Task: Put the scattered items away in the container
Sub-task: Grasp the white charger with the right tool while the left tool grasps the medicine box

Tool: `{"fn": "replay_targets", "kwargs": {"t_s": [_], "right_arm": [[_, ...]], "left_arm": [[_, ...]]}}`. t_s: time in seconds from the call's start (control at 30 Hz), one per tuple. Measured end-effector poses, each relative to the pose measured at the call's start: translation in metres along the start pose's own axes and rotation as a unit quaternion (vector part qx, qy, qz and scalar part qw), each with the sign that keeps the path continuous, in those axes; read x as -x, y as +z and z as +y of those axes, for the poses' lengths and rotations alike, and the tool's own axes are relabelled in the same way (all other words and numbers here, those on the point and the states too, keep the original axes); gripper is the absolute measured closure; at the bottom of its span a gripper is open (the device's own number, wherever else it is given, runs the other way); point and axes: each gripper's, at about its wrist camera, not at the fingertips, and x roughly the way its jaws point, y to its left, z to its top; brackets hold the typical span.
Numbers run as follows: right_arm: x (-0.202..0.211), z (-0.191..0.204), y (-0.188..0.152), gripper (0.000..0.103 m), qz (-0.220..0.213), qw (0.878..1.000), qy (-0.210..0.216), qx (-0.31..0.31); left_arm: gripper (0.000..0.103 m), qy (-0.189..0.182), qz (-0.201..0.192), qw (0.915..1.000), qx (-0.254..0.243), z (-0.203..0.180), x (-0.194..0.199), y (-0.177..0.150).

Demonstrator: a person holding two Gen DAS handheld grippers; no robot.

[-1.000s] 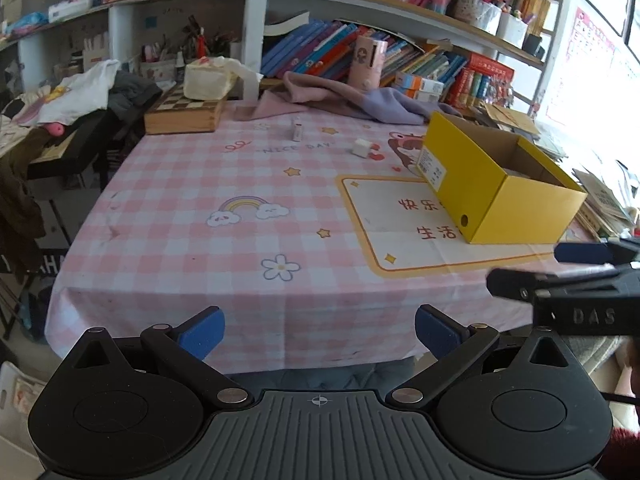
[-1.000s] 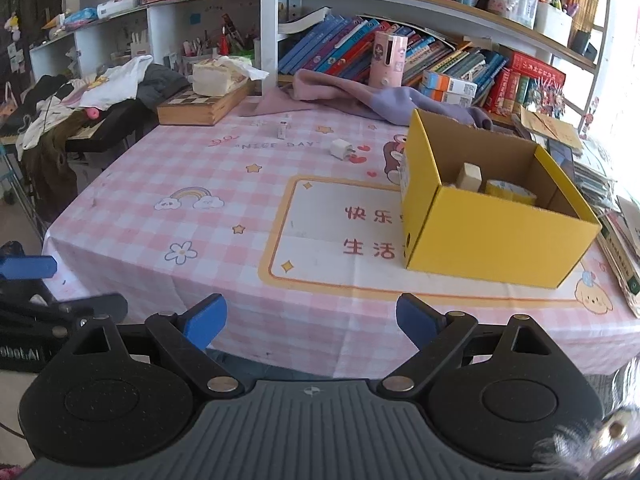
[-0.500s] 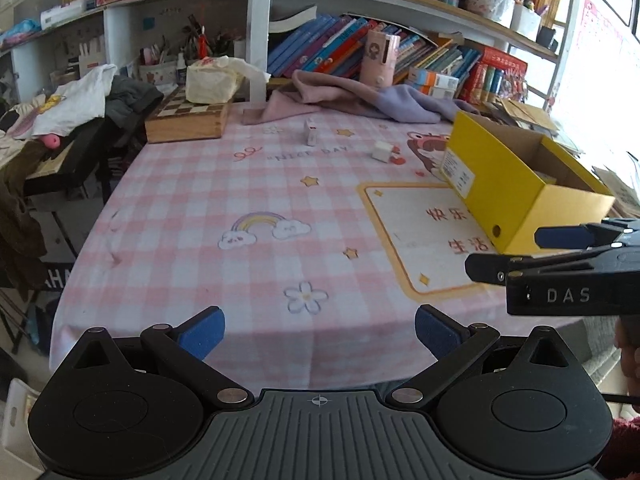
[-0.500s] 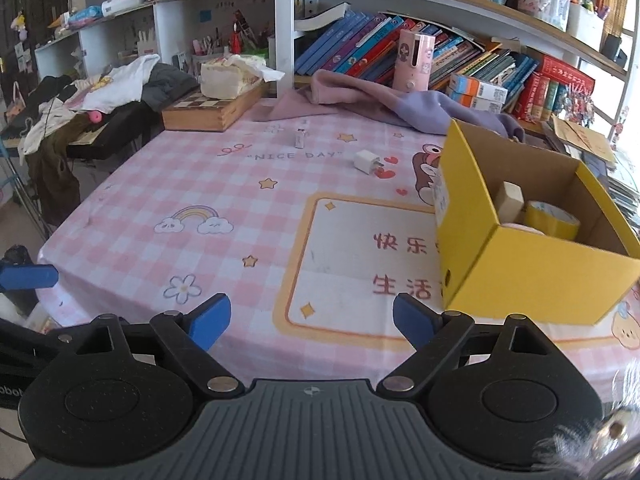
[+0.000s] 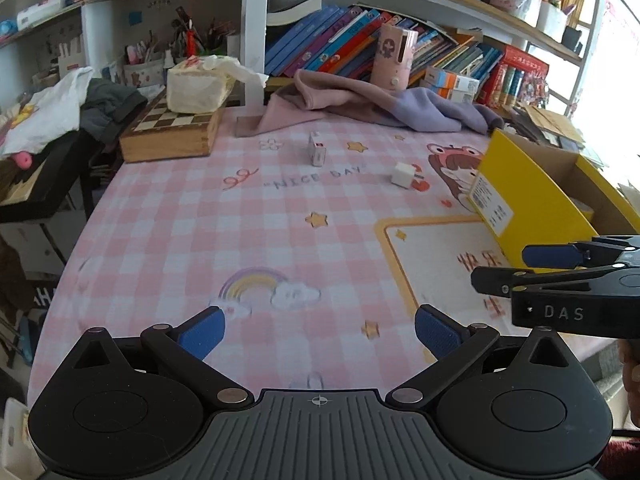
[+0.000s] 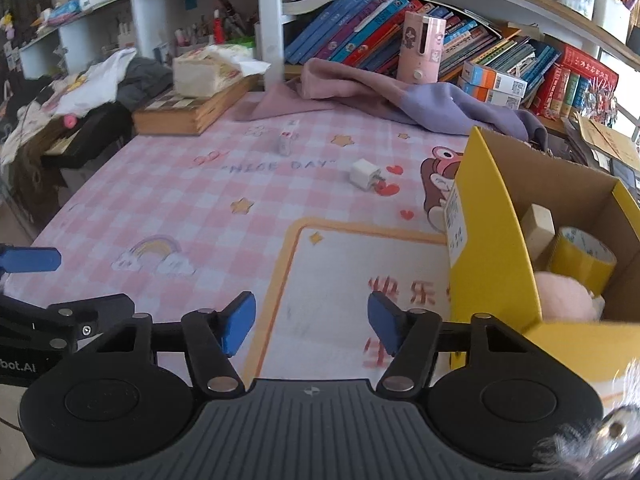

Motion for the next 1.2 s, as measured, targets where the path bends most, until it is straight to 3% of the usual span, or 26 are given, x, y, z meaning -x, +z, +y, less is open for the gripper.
{"fn": "replay_targets", "kwargs": {"t_s": [0.4,0.7,1.03,1.2], "right_arm": [[-0.062,-0.032,0.057,0.042,-0.018,1.0,-0.002,-0.015],[-0.125,-0.052,0.095,0.048,-0.01,0.999,-0.007,-0.051],[-0.175,-0.064,0.106,0.048,0.025,0.998,-0.02,-0.061],[-0.188,-0.062,0.108,0.048,0.031,0.998,-0.022,-0.059]], "left_arm": [[0.002,0.001,-0.018,0.9992,-0.036,-0.009,-0.061,0.072],[0.008,0.007,-0.008,0.9997,-0.023,-0.007,-0.122,0.117],[0.021,0.016,0.011,0.9995,-0.023,0.0,-0.201,0.167],[0.021,0.024,0.03,0.9984,-0.041,-0.004,-0.236,0.175]]}}
